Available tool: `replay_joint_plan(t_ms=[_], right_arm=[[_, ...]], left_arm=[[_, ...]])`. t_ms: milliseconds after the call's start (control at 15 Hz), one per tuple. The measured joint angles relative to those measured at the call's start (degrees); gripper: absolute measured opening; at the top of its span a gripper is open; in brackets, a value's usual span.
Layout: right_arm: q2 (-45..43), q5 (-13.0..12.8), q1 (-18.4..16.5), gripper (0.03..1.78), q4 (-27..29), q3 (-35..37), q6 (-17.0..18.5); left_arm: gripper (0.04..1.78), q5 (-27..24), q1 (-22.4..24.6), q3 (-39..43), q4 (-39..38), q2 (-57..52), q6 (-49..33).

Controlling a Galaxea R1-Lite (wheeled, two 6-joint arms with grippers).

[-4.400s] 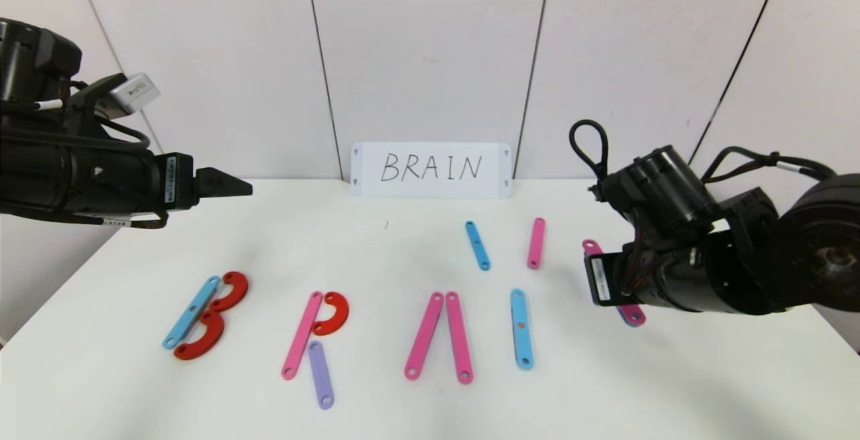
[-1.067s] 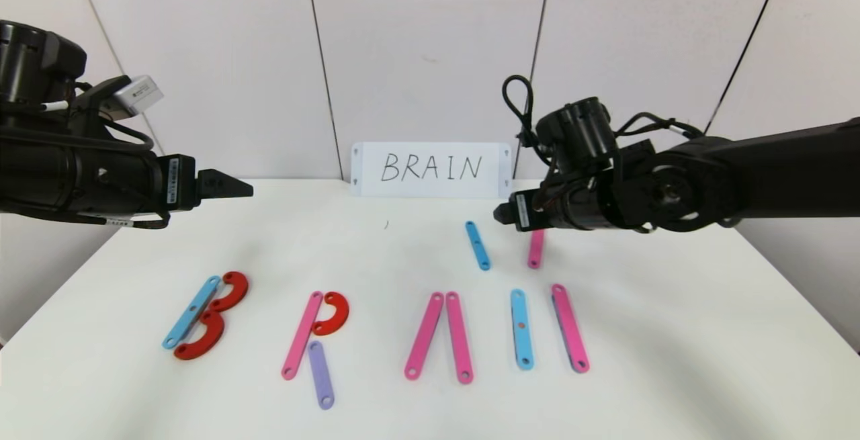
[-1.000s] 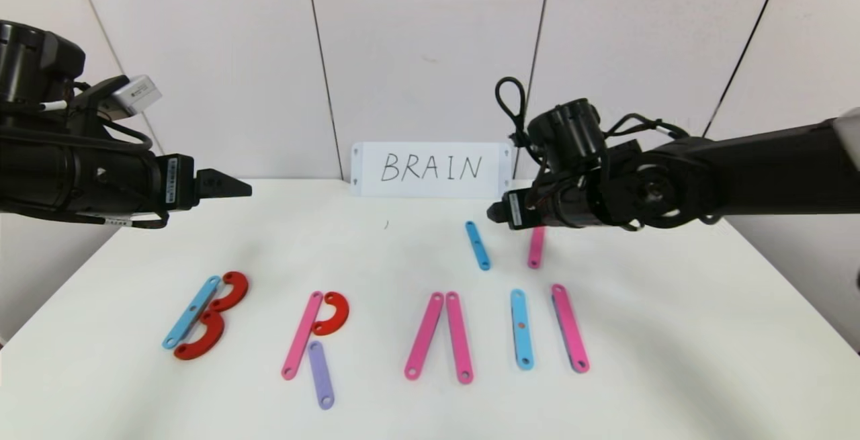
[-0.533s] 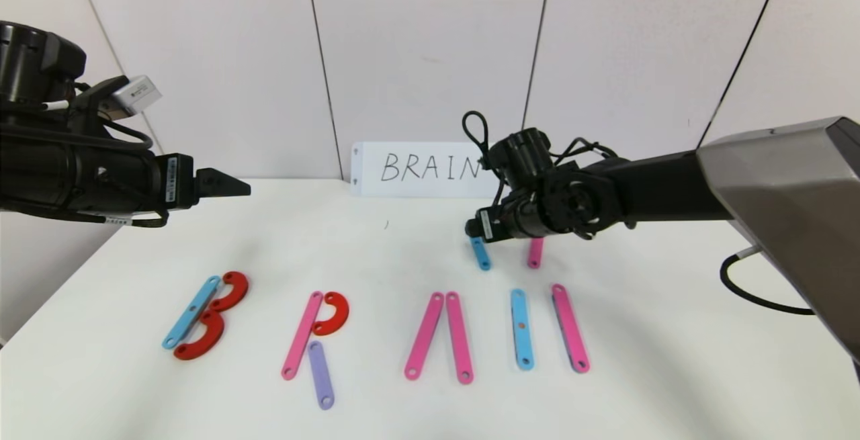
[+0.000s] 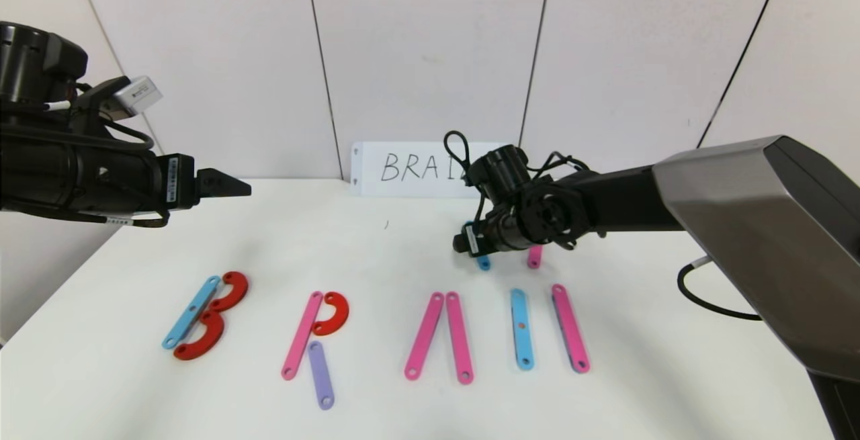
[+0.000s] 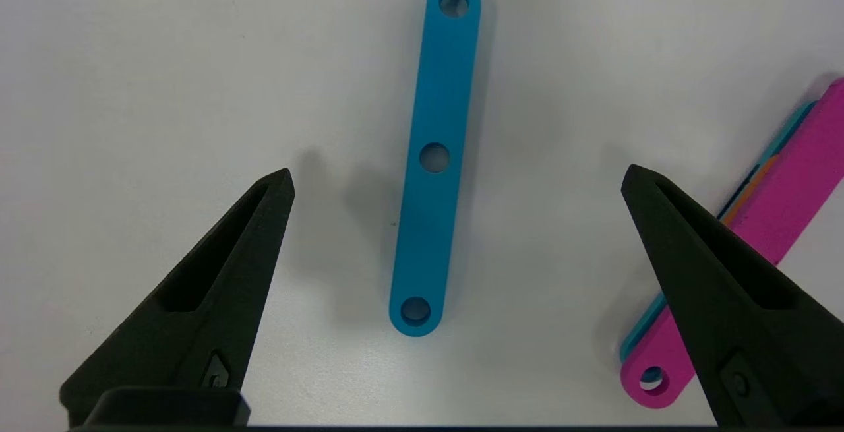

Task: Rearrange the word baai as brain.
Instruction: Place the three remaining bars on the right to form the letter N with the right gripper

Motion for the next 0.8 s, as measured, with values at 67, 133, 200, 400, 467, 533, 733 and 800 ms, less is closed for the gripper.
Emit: replay_joint_plan(t_ms=[67,133,200,400,467,533,733,800], right_arm=[[0.22,0.00,0.09,1.74,-0.02,-0.07,0.00],[0.40,0.04,0.09,1.74,-0.02,-0.13,-0.07],[0.60,0.26,0.09,1.74,0.02,-0.16,-0.51],[1.15,0.52,0.13,1.74,0.04,-0.40,-1.34],[1.32,0.54,0.13,1.74,0.06,-0.46,-1.34],[1.54,0.52,0.13,1.74,0.06,-0.52,-1.34],[2.10,0.52,0.05,1.74,0.04,-0.84,-1.34],[2.21,0.52,0.05,1.74,0.00,-0.93,-1.32]], left_arm=[[1.73,0.02,0.00,-0.04,-0.02,0.02,0.00],[1.73,0.02,0.00,-0.04,0.00,0.05,-0.02],[1.73,0.02,0.00,-0.04,0.00,0.07,0.00],[1.73,0.02,0.00,-0.01,-0.05,0.07,-0.02],[1.73,0.04,0.04,-0.01,-0.10,0.07,0.00],[1.73,0.04,0.06,-0.01,-0.10,0.07,-0.02],[1.73,0.04,0.15,-0.01,-0.11,0.07,0.00],[1.73,0.02,0.15,-0.01,-0.11,0.10,0.00]])
